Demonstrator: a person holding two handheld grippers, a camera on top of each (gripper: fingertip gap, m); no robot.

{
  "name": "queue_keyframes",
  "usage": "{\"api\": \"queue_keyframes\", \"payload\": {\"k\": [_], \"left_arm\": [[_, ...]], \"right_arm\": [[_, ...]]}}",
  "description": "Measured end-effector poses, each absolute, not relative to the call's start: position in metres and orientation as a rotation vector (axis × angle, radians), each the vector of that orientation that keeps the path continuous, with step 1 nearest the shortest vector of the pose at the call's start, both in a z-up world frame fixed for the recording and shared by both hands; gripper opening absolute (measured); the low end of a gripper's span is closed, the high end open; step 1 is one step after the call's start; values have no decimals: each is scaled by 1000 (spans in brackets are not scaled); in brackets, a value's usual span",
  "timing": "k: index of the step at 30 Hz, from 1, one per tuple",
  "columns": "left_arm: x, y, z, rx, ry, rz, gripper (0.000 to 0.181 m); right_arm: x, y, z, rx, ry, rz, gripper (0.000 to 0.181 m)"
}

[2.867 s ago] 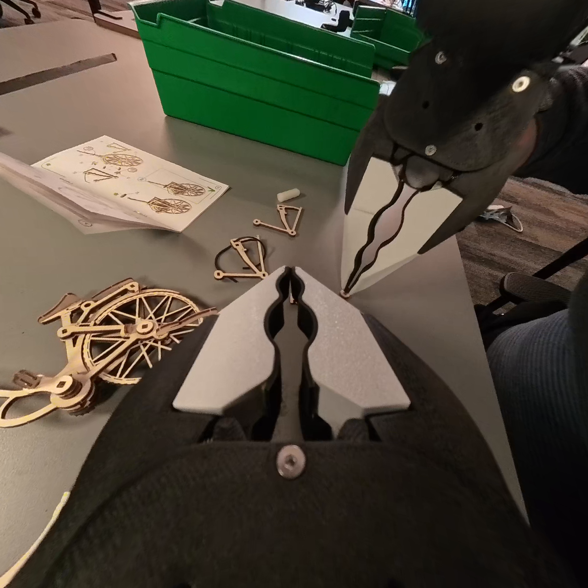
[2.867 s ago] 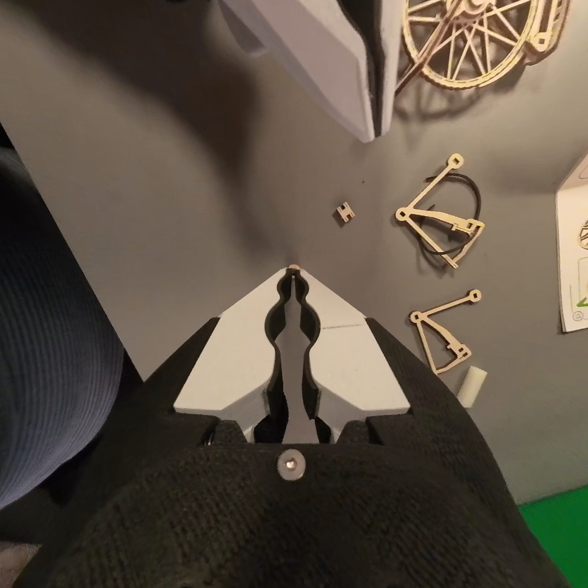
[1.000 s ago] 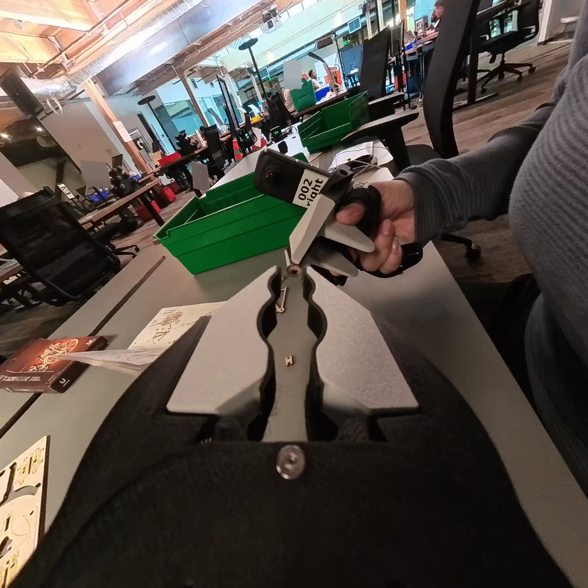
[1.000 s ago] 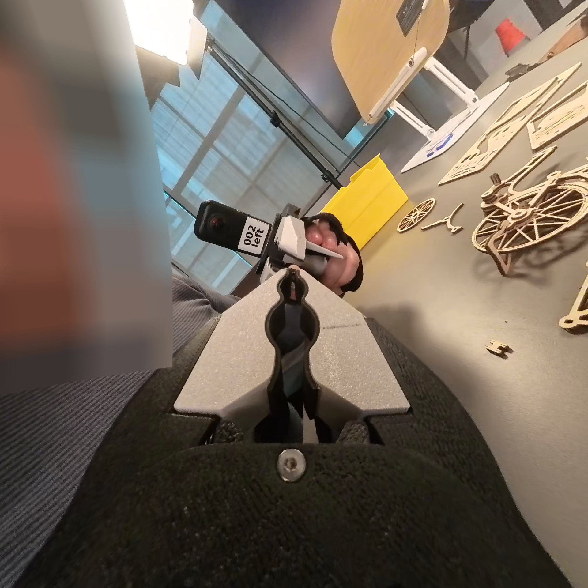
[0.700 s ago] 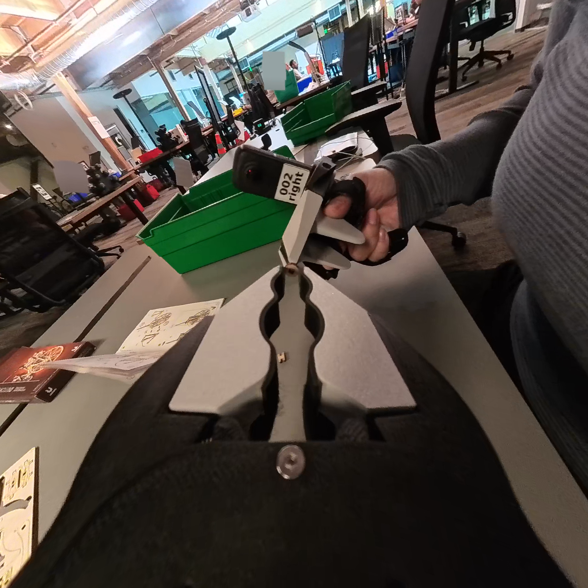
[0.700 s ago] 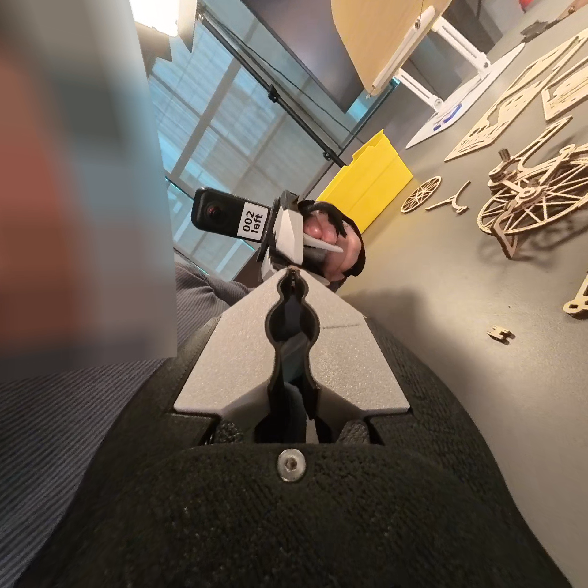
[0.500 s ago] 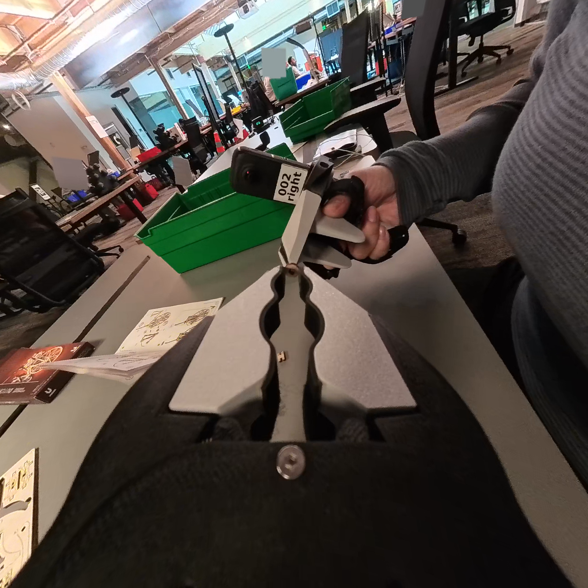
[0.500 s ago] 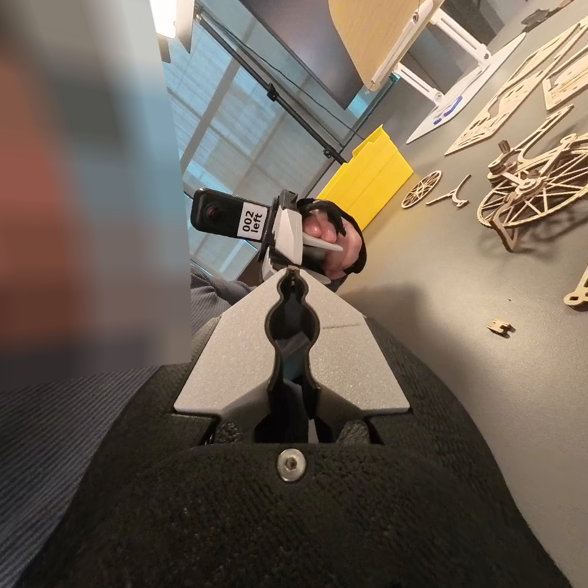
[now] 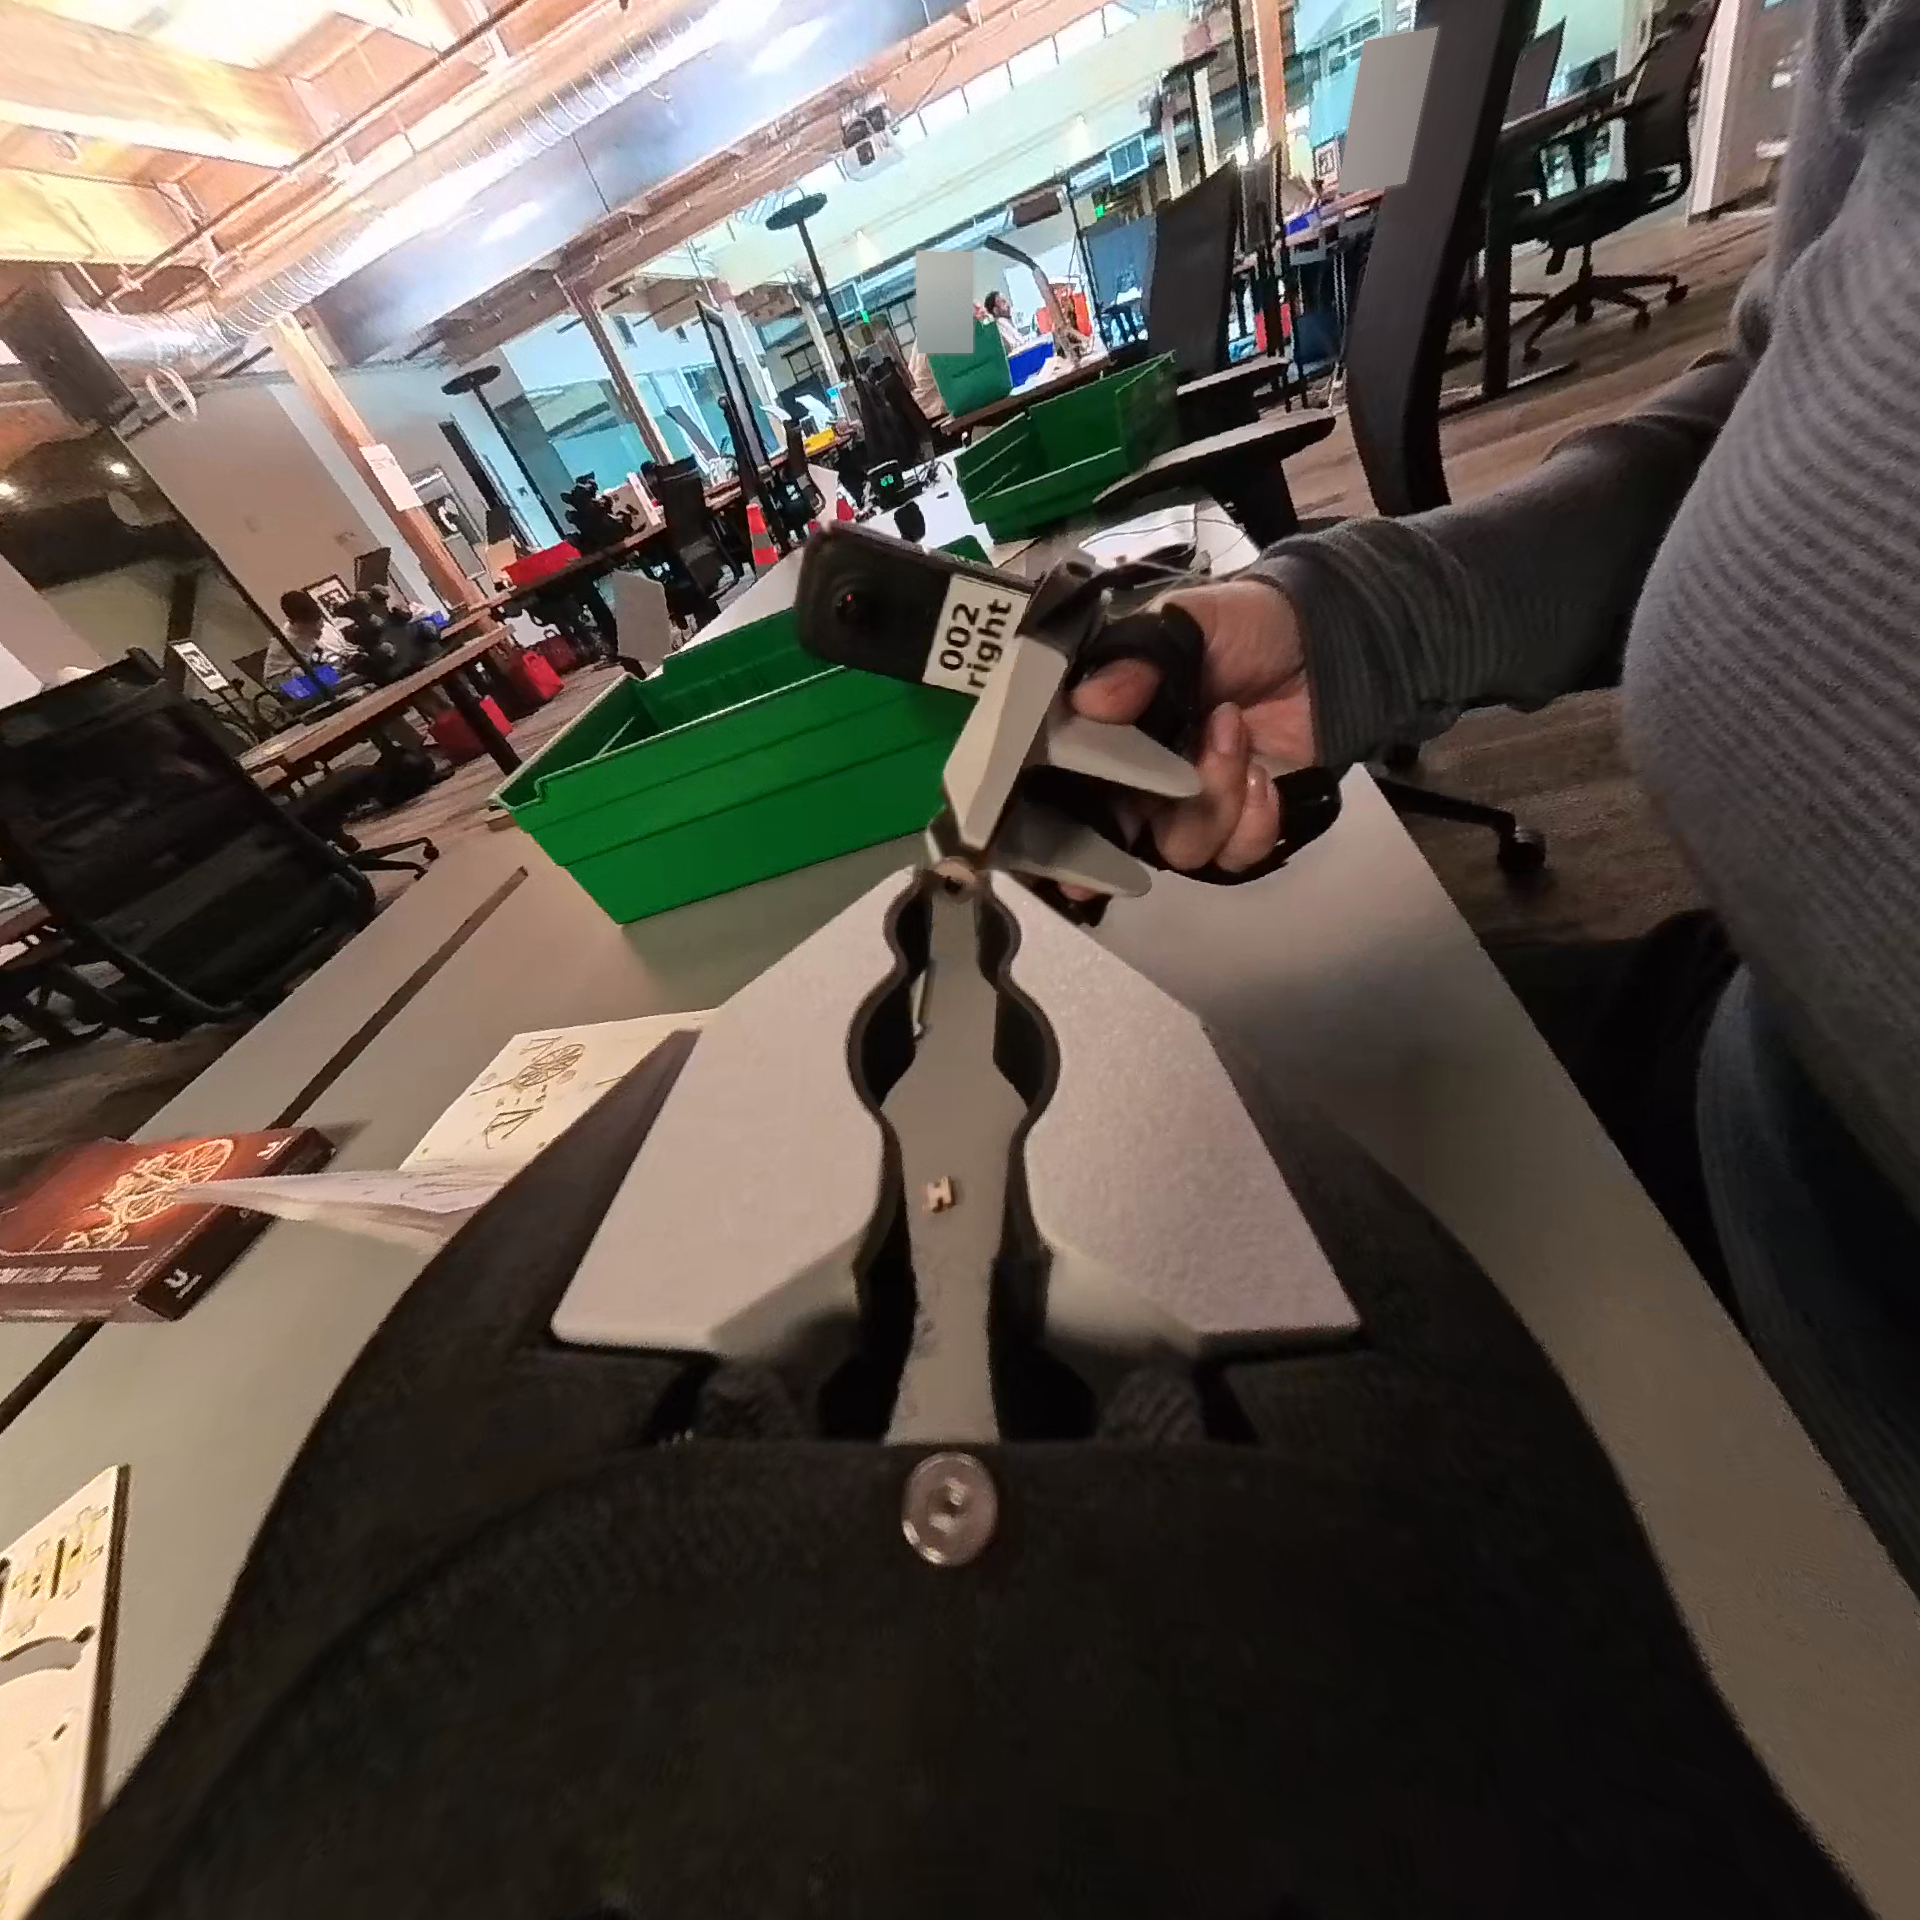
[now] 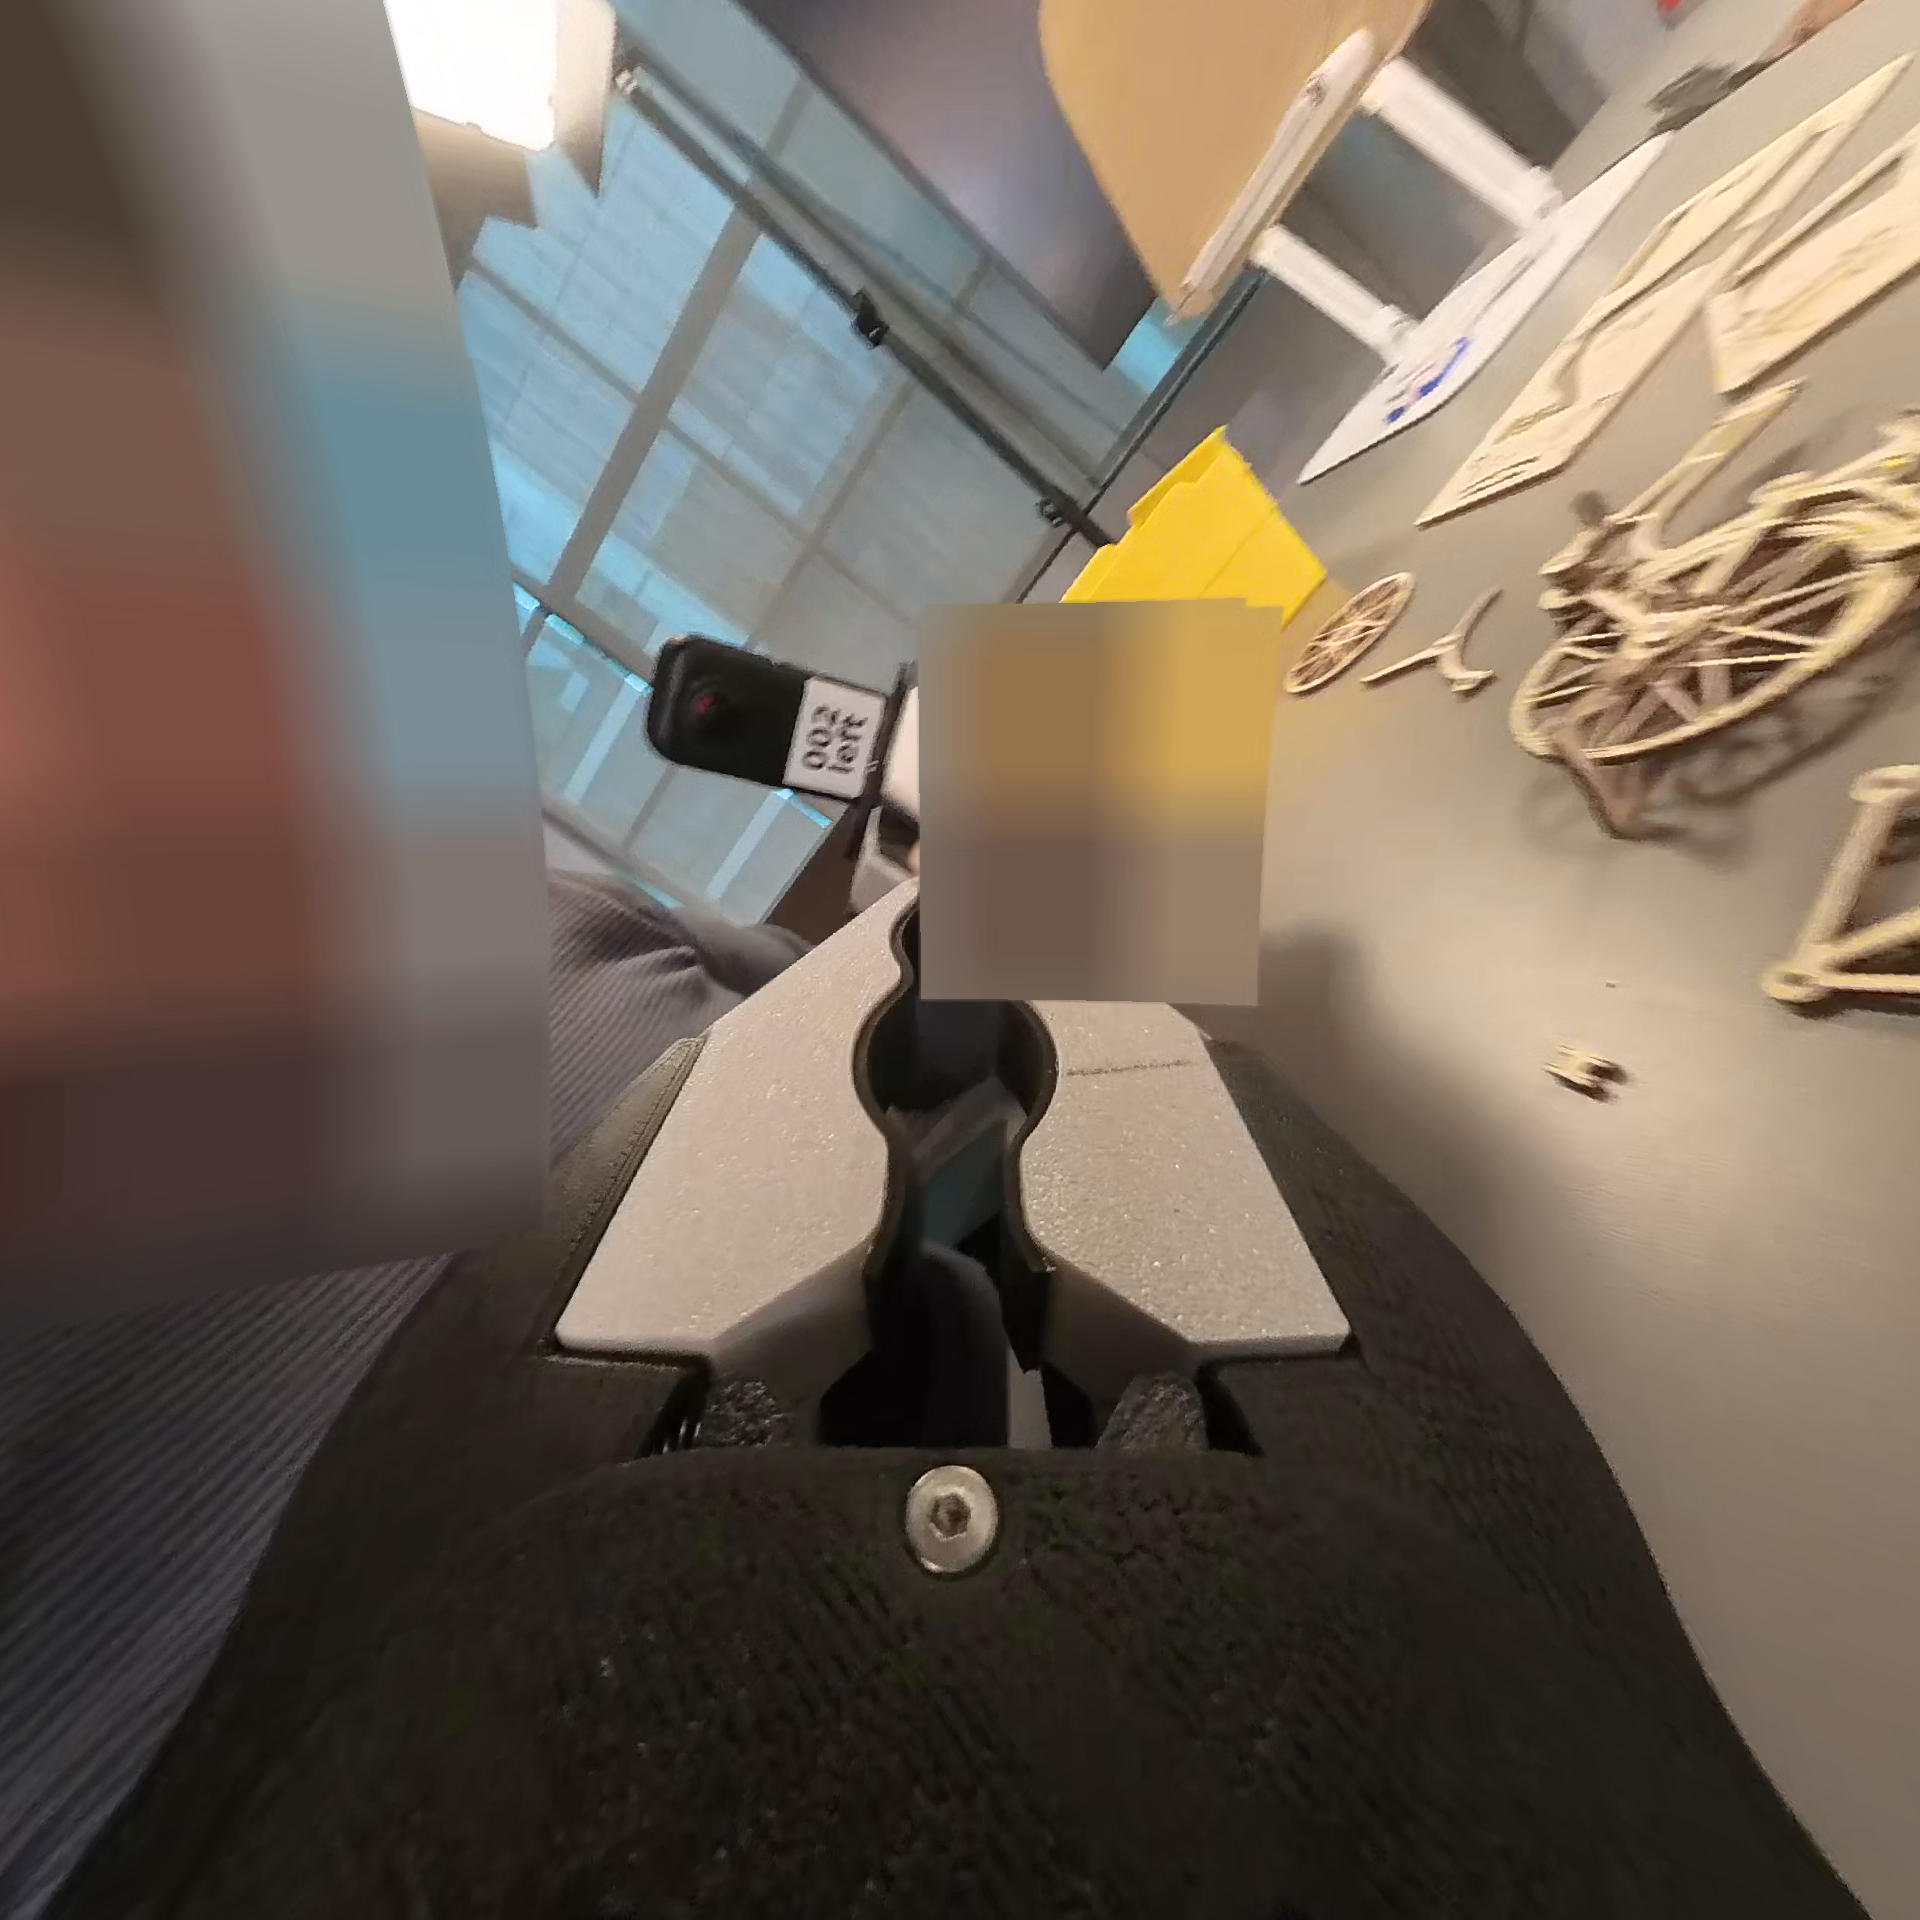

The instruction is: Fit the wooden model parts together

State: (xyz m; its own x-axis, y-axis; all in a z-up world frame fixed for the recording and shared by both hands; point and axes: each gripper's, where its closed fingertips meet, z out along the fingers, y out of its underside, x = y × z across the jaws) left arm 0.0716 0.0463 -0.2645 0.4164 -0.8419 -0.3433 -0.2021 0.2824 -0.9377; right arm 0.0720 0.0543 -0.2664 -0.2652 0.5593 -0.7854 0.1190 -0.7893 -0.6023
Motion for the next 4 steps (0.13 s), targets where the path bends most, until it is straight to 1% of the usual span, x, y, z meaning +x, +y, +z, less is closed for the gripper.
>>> {"api": "queue_keyframes", "payload": {"k": [1,4], "left_arm": [[72,46,-265,-1241,1095,-568,7],[73,46,-266,-1243,1101,-563,7]], "right_arm": [[71,52,-265,-1687,-837,2139,6],[68,53,-265,-1691,-830,2132,6]]}}
